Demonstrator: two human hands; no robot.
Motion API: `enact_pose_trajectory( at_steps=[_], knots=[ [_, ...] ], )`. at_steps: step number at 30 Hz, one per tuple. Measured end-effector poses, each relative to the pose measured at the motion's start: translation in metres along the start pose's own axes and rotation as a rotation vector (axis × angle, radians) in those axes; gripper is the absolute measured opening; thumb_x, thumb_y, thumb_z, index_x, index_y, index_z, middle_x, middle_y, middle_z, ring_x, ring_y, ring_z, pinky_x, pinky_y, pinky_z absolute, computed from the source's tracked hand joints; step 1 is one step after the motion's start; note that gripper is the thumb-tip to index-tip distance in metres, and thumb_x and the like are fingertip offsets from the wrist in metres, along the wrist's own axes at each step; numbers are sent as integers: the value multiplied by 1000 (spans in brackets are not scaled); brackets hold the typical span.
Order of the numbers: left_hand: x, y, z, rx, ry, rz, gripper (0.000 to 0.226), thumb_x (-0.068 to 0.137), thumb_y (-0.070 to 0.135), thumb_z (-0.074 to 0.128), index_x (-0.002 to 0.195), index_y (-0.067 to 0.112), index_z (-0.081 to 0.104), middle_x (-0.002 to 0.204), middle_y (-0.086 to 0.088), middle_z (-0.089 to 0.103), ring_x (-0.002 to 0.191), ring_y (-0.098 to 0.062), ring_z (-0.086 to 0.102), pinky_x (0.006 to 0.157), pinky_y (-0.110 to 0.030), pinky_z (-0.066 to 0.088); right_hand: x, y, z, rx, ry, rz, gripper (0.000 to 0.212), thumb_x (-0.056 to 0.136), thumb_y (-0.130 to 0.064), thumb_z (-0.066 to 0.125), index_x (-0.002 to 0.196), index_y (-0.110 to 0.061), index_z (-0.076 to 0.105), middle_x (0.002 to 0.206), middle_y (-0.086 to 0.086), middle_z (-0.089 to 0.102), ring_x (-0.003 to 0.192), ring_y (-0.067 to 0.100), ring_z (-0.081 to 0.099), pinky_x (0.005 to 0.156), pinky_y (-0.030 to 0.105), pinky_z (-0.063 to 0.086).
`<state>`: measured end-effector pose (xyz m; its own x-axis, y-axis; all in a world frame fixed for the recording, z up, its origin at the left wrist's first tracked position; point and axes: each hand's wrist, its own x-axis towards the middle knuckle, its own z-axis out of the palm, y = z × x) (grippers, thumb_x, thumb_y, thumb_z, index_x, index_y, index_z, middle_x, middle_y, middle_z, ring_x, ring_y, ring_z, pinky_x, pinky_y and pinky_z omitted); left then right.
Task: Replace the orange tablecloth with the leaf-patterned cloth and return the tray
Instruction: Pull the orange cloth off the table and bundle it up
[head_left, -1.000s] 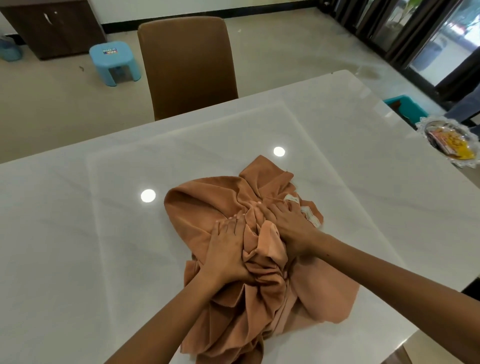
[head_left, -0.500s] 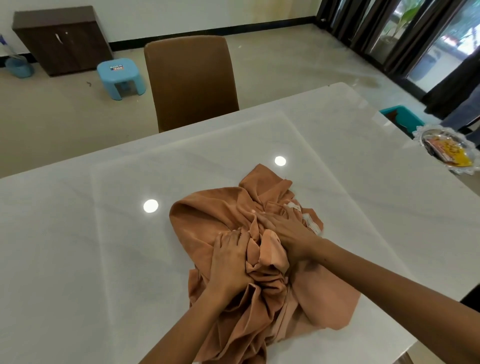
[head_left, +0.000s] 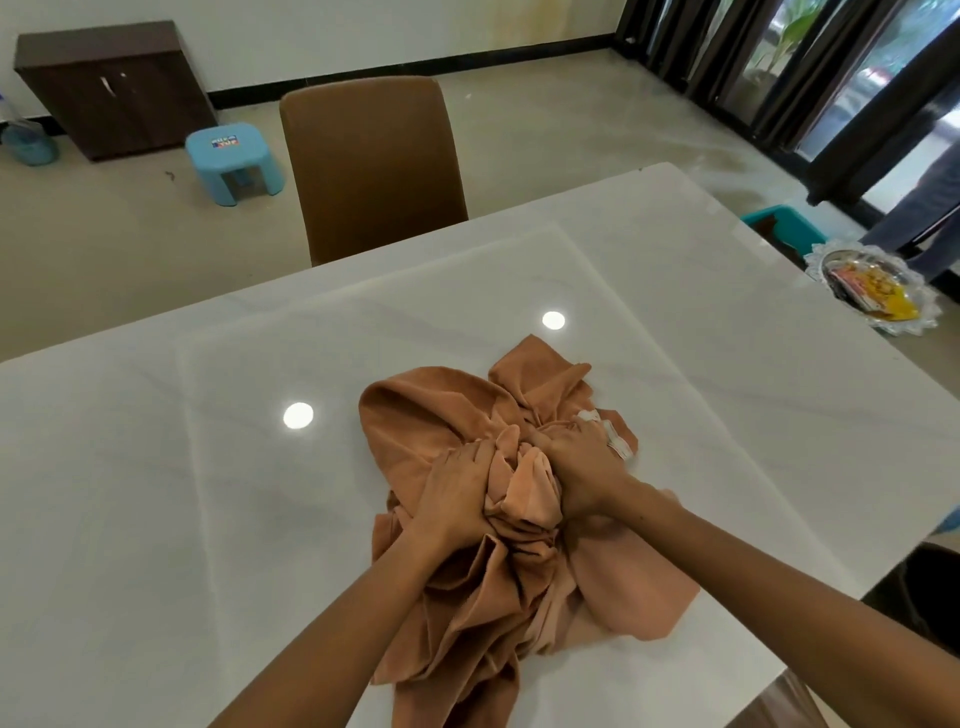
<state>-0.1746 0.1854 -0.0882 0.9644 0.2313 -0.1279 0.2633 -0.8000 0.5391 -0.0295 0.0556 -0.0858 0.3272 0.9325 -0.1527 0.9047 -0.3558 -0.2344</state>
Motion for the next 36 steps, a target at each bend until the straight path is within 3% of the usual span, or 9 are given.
enact_pose_trajectory(
  at_steps=[5, 9, 12, 14, 16, 21, 24, 29, 36],
  knots=[
    [-18, 7, 15, -143, 191, 76, 57, 72, 54, 50, 110, 12, 59, 104, -6, 65, 94, -22, 61, 92, -38, 47, -26, -11, 0, 52, 109, 29, 49, 61, -47, 59, 98, -14, 61, 82, 1, 66, 76, 22, 62, 71, 34, 46],
    [-36, 12, 28, -98, 155, 151, 49, 76, 50, 54, 111, 16, 58, 105, -2, 65, 94, -18, 59, 94, -37, 45, -62, -21, 8, 102, 127, 8, 66, 55, -57, 59, 107, -17, 54, 106, 6, 63, 97, 27, 59, 89, 49, 46],
    [-50, 15, 39, -66, 145, 169, 47, 78, 47, 59, 115, 18, 57, 111, -1, 63, 100, -16, 57, 99, -34, 42, -80, -21, 16, -35, -46, 7, 114, 52, -68, 55, 146, -13, 19, 157, 15, 5, 144, 33, 1, 110, 56, -8],
    [-53, 18, 40, -50, 166, 188, 44, 79, 46, 61, 114, 20, 56, 110, 1, 63, 98, -15, 56, 98, -33, 42, -78, -15, 20, -86, -122, 24, 133, 51, -71, 65, 148, -18, -9, 153, 7, -28, 140, 27, -28, 106, 56, -15],
    [-52, 20, 38, -41, 149, 186, 44, 79, 49, 59, 112, 21, 55, 109, 2, 62, 97, -14, 55, 97, -33, 41, -73, -10, 19, -63, -234, 56, 143, 49, -69, 73, 145, -23, -22, 152, 3, -32, 138, 25, -31, 107, 60, -9],
    [-54, 28, 27, -6, 163, 205, 57, 71, 52, 47, 114, 15, 52, 107, -7, 64, 96, -22, 63, 93, -34, 47, -65, -15, 2, 56, -301, 100, 126, 55, -51, 83, 149, -13, 9, 156, 7, 14, 144, 26, 10, 110, 60, 16],
    [-62, 32, 28, 40, 263, 256, 51, 68, 45, 51, 103, 9, 56, 89, -10, 69, 76, -25, 69, 72, -36, 56, -66, -17, 3, 110, -145, 63, 95, 50, -48, 85, 128, -14, 44, 124, 8, 53, 113, 27, 49, 94, 43, 40],
    [-69, 29, 34, -42, 204, 192, 46, 76, 44, 50, 103, 8, 61, 96, -9, 68, 84, -25, 65, 85, -40, 53, -80, -29, 8, 143, 68, 59, 68, 55, -47, 75, 110, -13, 55, 92, 7, 65, 77, 28, 61, 64, 38, 50],
    [-93, 38, 42, 13, 269, 249, 29, 85, 36, 54, 98, 11, 61, 90, -6, 67, 79, -20, 63, 85, -34, 52, -124, -56, 23, 175, 357, 133, 47, 65, -43, 69, 100, -11, 62, 77, 5, 69, 60, 24, 64, 53, 30, 49]
  ],
)
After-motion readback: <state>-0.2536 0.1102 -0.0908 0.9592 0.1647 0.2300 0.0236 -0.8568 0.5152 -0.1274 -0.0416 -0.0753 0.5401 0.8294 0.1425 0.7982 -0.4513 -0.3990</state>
